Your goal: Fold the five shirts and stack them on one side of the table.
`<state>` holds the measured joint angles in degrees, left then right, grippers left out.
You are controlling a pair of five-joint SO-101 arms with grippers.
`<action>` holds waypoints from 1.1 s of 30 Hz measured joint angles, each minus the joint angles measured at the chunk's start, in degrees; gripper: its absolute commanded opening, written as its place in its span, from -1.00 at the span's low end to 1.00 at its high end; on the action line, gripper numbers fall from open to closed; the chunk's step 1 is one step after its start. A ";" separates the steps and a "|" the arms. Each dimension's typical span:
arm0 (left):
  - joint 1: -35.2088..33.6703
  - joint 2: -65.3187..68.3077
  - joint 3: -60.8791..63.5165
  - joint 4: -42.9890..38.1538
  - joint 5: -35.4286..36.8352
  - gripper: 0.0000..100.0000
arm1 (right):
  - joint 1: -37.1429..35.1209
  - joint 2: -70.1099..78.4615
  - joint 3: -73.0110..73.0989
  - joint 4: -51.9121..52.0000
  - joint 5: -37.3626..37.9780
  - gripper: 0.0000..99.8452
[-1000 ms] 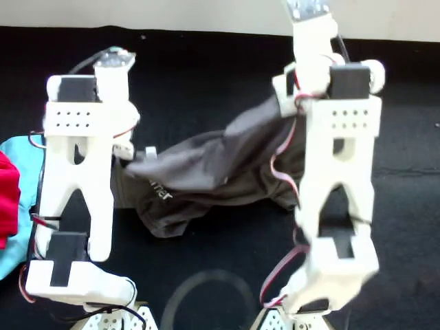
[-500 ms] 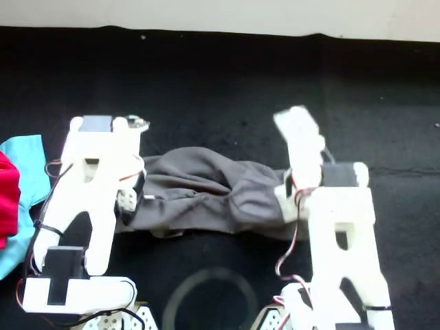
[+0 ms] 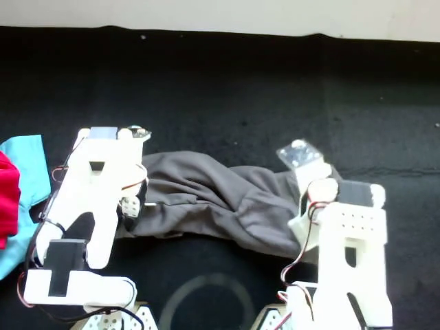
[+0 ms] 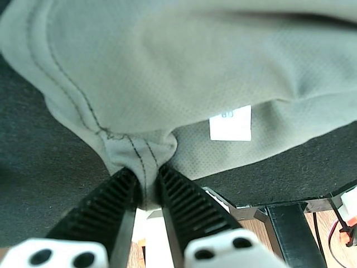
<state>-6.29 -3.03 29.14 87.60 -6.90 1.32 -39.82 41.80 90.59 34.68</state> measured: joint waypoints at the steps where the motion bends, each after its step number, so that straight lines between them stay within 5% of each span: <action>1: 0.00 0.00 0.00 -0.09 0.00 -0.98 | 0.09 0.00 -2.99 0.88 0.00 -0.62; 12: 0.00 0.00 0.00 -0.70 0.00 -0.98 | -3.08 10.20 -5.80 -6.24 -9.14 -0.62; 28: 0.00 0.00 -2.73 -0.70 0.00 -0.98 | -4.75 25.49 -4.40 -5.54 -9.32 -0.62; 33: 0.00 0.00 -2.73 -0.70 0.00 -0.98 | -4.75 27.78 -4.40 -5.71 -9.32 -1.00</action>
<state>-6.29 -3.03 26.42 86.90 -6.90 -3.43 -12.04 37.41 84.88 25.36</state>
